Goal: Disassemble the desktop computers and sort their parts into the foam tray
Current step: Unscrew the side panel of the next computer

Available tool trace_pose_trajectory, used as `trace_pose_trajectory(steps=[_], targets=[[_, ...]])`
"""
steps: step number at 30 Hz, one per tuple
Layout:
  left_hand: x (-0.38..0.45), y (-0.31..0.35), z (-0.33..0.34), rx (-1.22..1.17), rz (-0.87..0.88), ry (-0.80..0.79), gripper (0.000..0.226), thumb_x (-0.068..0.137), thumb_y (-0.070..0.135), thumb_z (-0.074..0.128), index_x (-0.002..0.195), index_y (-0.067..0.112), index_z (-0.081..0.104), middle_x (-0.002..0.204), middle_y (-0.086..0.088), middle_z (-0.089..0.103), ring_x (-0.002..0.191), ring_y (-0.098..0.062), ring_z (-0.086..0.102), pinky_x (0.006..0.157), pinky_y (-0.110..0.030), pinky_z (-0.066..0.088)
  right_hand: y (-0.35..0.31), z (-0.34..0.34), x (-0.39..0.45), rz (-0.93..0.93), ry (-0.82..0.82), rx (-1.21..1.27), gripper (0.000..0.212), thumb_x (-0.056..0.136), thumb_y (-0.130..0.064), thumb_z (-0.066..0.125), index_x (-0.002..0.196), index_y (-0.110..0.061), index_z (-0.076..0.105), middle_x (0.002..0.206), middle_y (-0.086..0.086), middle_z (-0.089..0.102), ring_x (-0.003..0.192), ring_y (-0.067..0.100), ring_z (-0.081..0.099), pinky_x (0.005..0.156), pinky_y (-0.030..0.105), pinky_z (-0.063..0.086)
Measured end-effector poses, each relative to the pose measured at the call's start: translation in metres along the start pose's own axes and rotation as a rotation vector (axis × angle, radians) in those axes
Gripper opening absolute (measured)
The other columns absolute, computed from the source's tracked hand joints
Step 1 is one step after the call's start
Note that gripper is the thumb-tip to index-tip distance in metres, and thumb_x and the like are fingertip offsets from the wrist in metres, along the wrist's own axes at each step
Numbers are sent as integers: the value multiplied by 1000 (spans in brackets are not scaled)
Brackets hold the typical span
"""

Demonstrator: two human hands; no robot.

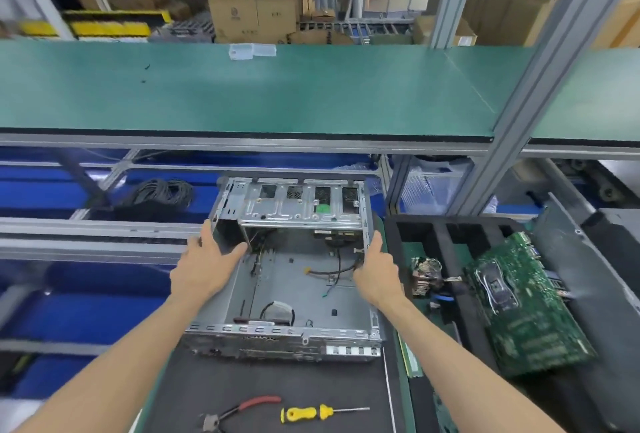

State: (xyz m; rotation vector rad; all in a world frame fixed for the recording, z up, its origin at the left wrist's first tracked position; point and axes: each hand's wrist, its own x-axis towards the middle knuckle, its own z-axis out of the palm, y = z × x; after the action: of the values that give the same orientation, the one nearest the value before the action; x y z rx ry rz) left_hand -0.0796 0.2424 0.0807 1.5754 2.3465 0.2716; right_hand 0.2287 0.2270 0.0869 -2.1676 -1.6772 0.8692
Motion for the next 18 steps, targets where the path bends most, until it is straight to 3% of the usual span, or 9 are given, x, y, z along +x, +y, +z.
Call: trace_pose_trajectory(steps=[2, 5, 8, 12, 15, 18], targets=[[-2, 0, 0, 10, 19, 16, 96, 85, 83, 33, 157, 29, 1, 155, -17, 32, 131, -43, 45, 96, -58, 44, -1, 1, 1, 4, 12, -9, 87, 97, -8, 53, 159, -11, -8, 129, 26, 51, 97, 35, 49, 76, 36, 37], [-4, 0, 2, 37, 46, 29, 89, 89, 79, 29, 156, 27, 3, 151, -18, 34, 131, -43, 44, 95, -57, 44, -2, 2, 1, 4, 30, 8, 85, 96, -7, 51, 159, -11, -5, 114, 24, 54, 83, 29, 46, 72, 36, 40], [-5, 1, 5, 100, 129, 106, 82, 93, 72, 27, 156, 22, 12, 154, -21, 31, 138, -42, 36, 106, -57, 35, 1, 1, -2, -6, 41, 28, 82, 97, -10, 48, 160, -13, -4, 104, 18, 55, 76, 27, 51, 68, 35, 42], [-5, 2, 10, 160, 294, 195, 71, 98, 64, 30, 153, 19, 27, 162, -20, 20, 149, -38, 19, 119, -52, 18, 4, 0, -8, -11, 43, 35, 78, 98, -12, 46, 160, -13, -2, 110, 20, 58, 84, 32, 55, 71, 36, 44], [-10, 13, 13, 167, 379, 209, 65, 99, 61, 34, 150, 20, 34, 161, -17, 24, 147, -35, 22, 119, -50, 16, 7, 3, -17, -36, 71, 25, 70, 101, -18, 47, 158, -10, 7, 106, 17, 58, 87, 34, 55, 79, 41, 49], [-22, 23, 18, 134, 416, 135, 66, 99, 60, 35, 152, 20, 34, 162, -15, 23, 149, -33, 21, 121, -49, 14, 13, 1, -25, -31, 80, 33, 67, 103, -32, 49, 156, -10, 17, 125, 22, 60, 107, 41, 58, 94, 48, 49]])
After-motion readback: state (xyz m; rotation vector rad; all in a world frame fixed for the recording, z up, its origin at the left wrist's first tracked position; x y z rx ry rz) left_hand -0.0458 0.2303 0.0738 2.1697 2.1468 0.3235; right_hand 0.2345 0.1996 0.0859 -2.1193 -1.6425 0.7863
